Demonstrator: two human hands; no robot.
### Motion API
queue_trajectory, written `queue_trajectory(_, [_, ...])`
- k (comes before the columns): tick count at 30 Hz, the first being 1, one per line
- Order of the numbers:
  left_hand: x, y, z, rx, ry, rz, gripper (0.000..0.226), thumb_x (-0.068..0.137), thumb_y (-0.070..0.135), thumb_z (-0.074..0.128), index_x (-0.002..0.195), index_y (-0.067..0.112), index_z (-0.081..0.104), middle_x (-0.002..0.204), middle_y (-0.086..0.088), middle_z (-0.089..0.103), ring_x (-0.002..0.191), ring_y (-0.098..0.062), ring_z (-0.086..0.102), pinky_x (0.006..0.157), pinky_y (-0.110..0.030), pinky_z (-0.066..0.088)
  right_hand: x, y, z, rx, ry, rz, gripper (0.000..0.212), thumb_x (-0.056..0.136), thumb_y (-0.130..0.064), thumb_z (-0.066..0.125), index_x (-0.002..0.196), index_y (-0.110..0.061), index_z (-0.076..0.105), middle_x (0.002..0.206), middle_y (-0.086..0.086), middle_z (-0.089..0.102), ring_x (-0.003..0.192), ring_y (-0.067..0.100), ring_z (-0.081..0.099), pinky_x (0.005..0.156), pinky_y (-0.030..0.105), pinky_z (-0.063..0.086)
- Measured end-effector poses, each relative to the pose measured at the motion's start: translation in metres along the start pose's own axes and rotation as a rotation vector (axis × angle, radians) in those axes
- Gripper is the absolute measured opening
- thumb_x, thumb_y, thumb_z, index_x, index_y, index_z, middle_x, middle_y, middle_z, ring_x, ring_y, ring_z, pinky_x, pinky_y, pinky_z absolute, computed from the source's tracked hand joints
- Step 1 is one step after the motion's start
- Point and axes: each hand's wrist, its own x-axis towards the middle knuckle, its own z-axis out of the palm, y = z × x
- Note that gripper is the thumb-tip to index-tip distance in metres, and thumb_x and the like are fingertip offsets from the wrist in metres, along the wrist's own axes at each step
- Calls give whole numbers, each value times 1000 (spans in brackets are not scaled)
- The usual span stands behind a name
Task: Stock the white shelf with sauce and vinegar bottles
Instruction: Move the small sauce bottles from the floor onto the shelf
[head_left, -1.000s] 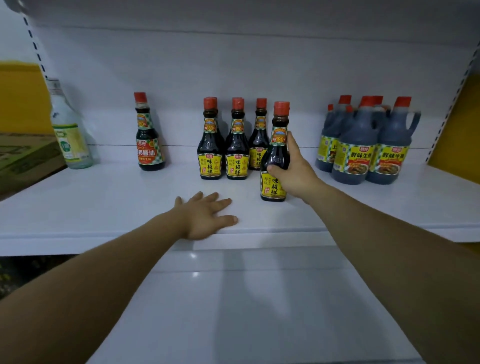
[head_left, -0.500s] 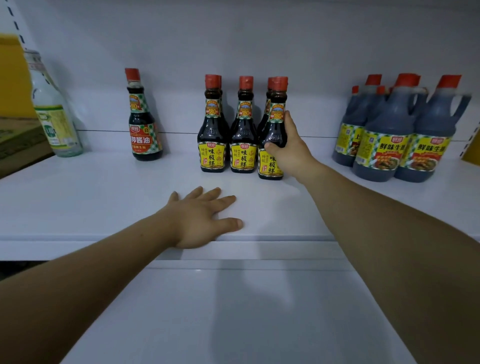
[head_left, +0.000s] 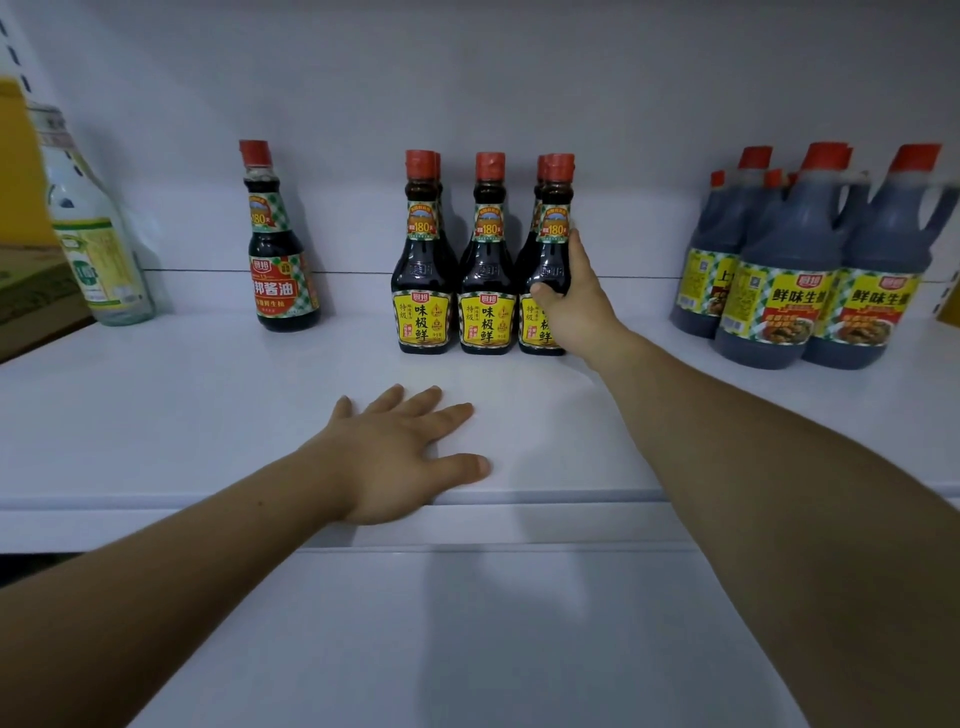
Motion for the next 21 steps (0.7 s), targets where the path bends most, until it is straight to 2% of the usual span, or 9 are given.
queue_trajectory(3, [1,0,0,3,3,1,70,84,75,18,147,50,0,159,13,-7,147,-17,-8,117,-55,-2,1,-1,0,-11,-4,9,78,98,-14,53,153,-40,5,151,-2,36,132,22,42,103,38,40])
queue_trajectory(5, [0,0,0,6,5,0,69,85,75,18,147,50,1,160,12,-7,147,-17,-8,117,-55,-2,1,-4,2,-43,19,12,80,96,-19,55,153,-41,4,149,-1,36,129,25,45,105,45,42])
queue_trajectory(8, [-1,1,0,-4,8,-4,68,86,73,20,147,50,1,159,13,-7,147,-17,-8,117,-54,-2,0,-4,5,-126,47,18,79,94,-25,55,152,-42,3,144,4,36,119,26,52,100,45,47])
queue_trajectory(10, [-1,1,0,-9,11,-2,68,86,73,20,147,50,1,159,13,-7,147,-17,-8,117,-54,-3,-3,-3,8,-148,44,39,79,95,-26,53,151,-43,-1,144,6,36,118,28,53,99,46,48])
queue_trajectory(12, [0,0,0,-12,17,0,69,85,73,21,147,50,3,160,13,-6,147,-17,-7,117,-54,-2,-5,-7,8,-197,54,80,82,95,-30,53,152,-39,-5,149,9,29,124,32,48,102,46,45])
queue_trajectory(15, [2,-1,-1,-49,40,4,69,86,73,25,148,48,9,160,12,0,148,-18,-4,116,-56,-2,-18,-20,7,-275,69,140,89,93,-40,57,154,-32,-9,159,13,11,139,35,32,112,43,33])
queue_trajectory(16, [2,-2,-1,-73,52,6,68,86,72,27,148,46,12,160,11,3,148,-18,-1,116,-56,-1,-28,-28,7,-300,58,145,89,92,-43,57,154,-31,-6,159,13,10,140,34,31,113,43,33])
queue_trajectory(18, [-1,-1,-2,-101,93,13,68,87,70,32,148,43,17,160,10,9,148,-18,3,116,-56,2,-55,-44,3,-375,4,138,83,90,-48,56,154,-28,9,154,14,22,135,35,38,110,45,36])
queue_trajectory(21, [-13,3,-5,-78,155,22,71,86,71,36,148,38,23,160,5,15,147,-18,8,117,-53,6,-100,-71,-7,-514,-151,130,69,93,-50,53,149,-19,29,148,12,35,131,34,42,105,38,39])
